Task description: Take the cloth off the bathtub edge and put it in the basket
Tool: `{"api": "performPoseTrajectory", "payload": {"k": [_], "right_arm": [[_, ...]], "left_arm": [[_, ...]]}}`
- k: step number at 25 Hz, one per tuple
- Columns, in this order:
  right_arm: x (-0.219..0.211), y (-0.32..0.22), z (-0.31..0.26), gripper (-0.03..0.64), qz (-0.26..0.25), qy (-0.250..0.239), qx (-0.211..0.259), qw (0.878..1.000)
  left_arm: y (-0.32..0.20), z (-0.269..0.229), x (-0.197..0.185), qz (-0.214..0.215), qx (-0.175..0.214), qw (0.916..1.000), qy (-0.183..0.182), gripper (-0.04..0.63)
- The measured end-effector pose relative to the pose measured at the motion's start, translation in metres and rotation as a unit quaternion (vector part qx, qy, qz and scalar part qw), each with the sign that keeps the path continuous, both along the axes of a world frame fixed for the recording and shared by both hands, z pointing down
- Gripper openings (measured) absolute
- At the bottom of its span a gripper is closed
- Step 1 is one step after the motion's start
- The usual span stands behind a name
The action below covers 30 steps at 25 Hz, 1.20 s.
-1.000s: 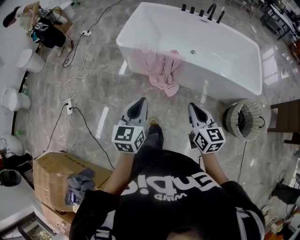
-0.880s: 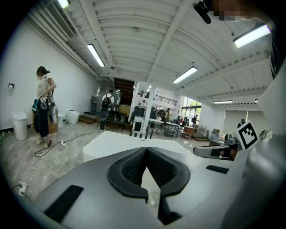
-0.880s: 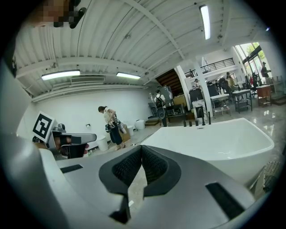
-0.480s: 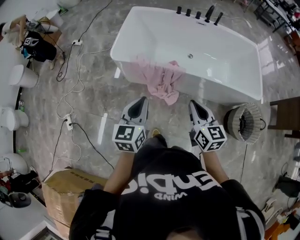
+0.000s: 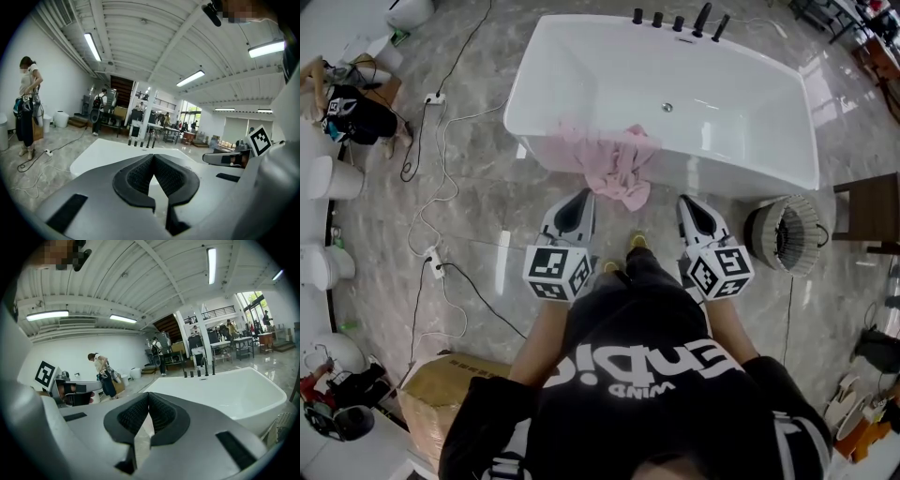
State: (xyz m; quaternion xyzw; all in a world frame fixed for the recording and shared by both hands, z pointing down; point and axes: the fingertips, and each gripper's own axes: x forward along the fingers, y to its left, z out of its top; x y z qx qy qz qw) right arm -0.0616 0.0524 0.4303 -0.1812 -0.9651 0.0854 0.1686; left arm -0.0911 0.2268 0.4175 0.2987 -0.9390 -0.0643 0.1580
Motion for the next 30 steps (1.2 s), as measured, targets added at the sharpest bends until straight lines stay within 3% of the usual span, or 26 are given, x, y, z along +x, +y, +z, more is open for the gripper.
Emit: {"api": "performPoseTrajectory", "payload": {"k": [30], "right_arm": [[-0.185, -0.04, 0.006, 0.014, -0.04, 0.0, -0.025, 0.999]], "left_arm": [[-0.042, -0.008, -0.16, -0.023, -0.031, 0.9991, -0.015, 0.014]]}}
